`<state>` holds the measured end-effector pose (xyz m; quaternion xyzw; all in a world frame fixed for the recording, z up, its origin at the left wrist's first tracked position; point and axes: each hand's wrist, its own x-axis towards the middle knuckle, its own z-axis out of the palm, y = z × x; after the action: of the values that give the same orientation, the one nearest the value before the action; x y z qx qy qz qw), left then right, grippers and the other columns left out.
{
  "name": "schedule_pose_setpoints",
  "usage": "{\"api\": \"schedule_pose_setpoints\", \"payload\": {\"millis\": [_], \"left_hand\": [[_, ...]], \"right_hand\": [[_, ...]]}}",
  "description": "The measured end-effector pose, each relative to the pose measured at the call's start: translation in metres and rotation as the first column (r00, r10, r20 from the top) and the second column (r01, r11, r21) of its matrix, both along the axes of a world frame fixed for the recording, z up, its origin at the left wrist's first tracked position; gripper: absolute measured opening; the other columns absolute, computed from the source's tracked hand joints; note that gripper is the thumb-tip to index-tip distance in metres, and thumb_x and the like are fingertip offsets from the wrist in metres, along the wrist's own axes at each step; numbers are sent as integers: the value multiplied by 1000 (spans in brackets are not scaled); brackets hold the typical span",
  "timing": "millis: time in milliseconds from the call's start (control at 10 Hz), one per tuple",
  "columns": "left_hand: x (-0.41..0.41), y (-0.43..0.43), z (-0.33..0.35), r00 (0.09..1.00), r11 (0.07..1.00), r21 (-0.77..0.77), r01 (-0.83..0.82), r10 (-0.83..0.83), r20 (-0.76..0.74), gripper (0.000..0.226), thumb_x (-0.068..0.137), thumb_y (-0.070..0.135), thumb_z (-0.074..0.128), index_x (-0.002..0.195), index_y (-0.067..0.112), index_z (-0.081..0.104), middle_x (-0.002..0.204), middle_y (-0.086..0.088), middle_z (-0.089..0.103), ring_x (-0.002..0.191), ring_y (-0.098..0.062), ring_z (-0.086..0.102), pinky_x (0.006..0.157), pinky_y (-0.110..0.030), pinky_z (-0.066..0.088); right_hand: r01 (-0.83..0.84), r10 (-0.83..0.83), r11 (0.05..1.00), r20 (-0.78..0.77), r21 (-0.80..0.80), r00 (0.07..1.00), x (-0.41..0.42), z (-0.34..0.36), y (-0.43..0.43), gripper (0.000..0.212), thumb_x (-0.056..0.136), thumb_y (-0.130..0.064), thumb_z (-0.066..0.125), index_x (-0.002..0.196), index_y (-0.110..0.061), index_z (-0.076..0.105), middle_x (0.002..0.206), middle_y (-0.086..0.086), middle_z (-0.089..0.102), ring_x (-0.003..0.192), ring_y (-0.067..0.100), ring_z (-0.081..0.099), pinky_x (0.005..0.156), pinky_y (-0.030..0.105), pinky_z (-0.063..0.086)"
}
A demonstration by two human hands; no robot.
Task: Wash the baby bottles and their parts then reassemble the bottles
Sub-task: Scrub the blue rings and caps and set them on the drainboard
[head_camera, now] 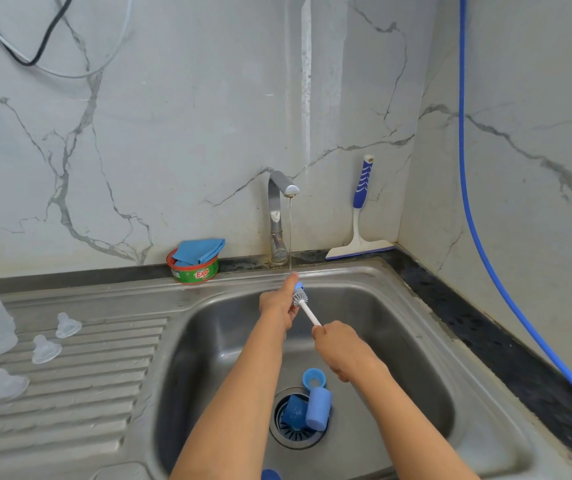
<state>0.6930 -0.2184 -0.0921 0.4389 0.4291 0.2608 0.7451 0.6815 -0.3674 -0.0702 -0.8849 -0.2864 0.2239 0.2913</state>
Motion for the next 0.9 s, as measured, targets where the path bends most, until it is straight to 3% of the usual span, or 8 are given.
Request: {"api": "schedule_pose_setpoints", "payload": {"millis": [100, 200, 300, 400, 500, 600, 800, 900], "left_hand": [[2, 5, -6, 982, 982, 11, -189, 188, 30, 39, 76, 35, 79, 88, 2, 63, 84, -13, 67, 66, -22, 62, 69, -32, 58], [-7, 24, -15, 993, 994, -7, -106, 107, 52, 38, 79, 29, 78, 100, 5, 57, 102, -13, 61, 86, -23, 60, 82, -33, 56], [-20, 27, -14, 986, 991, -39, 129, -124, 111, 19, 87, 12, 69, 100, 1, 60, 111, -17, 57, 97, -30, 59, 86, -38, 53], [-27, 23, -18, 957, 964, 27, 263, -264, 122, 29, 87, -4, 63, 116, -4, 60, 116, -20, 60, 95, -24, 61, 85, -34, 51], [-30, 19, -18, 925, 922, 143, 360, -372, 74, 42, 85, -4, 65, 126, 1, 57, 106, -11, 65, 88, -16, 63, 72, -20, 53], [-30, 19, -18, 927, 898, 254, 358, -374, 14, 46, 79, -6, 71, 123, 3, 60, 97, -7, 68, 83, -15, 64, 66, -18, 54], [-40, 21, -10, 955, 664, 688, 293, -167, -246, 44, 68, 1, 82, 109, 10, 68, 103, -3, 67, 86, -13, 58, 69, -16, 46], [-47, 22, -3, 967, 704, 664, 252, -160, -198, 37, 74, 8, 80, 108, 5, 66, 99, -7, 67, 81, -15, 59, 68, -18, 50]], "right_hand": [[-13, 16, 999, 66, -48, 998, -1, -3, -2, 25, 101, -25, 29, 95, -10, 48, 68, 0, 36, 59, 14, 37, 62, 31, 38], [-5, 14, 998, 151, -62, 988, 3, -8, -4, 36, 101, -22, 27, 112, -3, 56, 73, 3, 40, 79, 23, 44, 74, 34, 40], [17, -7, 999, 211, -46, 977, 5, -13, -1, 37, 101, -18, 26, 116, -1, 55, 86, 9, 45, 86, 26, 46, 77, 36, 41], [36, -15, 996, 252, -78, 968, 8, -20, 4, 36, 102, -11, 25, 124, -2, 51, 108, 14, 54, 99, 30, 56, 74, 30, 40], [24, 9, 993, 280, -114, 960, 13, -23, 4, 37, 102, -14, 24, 123, -2, 52, 111, 14, 56, 89, 27, 54, 67, 29, 43], [37, -3, 991, 262, -125, 965, 13, -22, 4, 37, 103, -18, 25, 121, -3, 54, 116, 14, 58, 86, 25, 53, 70, 31, 45], [-36, 125, 973, 393, -227, 911, 11, -22, 4, 39, 102, -6, 22, 132, -3, 45, 123, 15, 53, 99, 29, 56, 70, 28, 37], [-63, 180, 964, 461, -257, 869, 7, -20, 2, 39, 100, -1, 24, 134, -3, 43, 123, 15, 52, 105, 30, 56, 68, 29, 39]]}}
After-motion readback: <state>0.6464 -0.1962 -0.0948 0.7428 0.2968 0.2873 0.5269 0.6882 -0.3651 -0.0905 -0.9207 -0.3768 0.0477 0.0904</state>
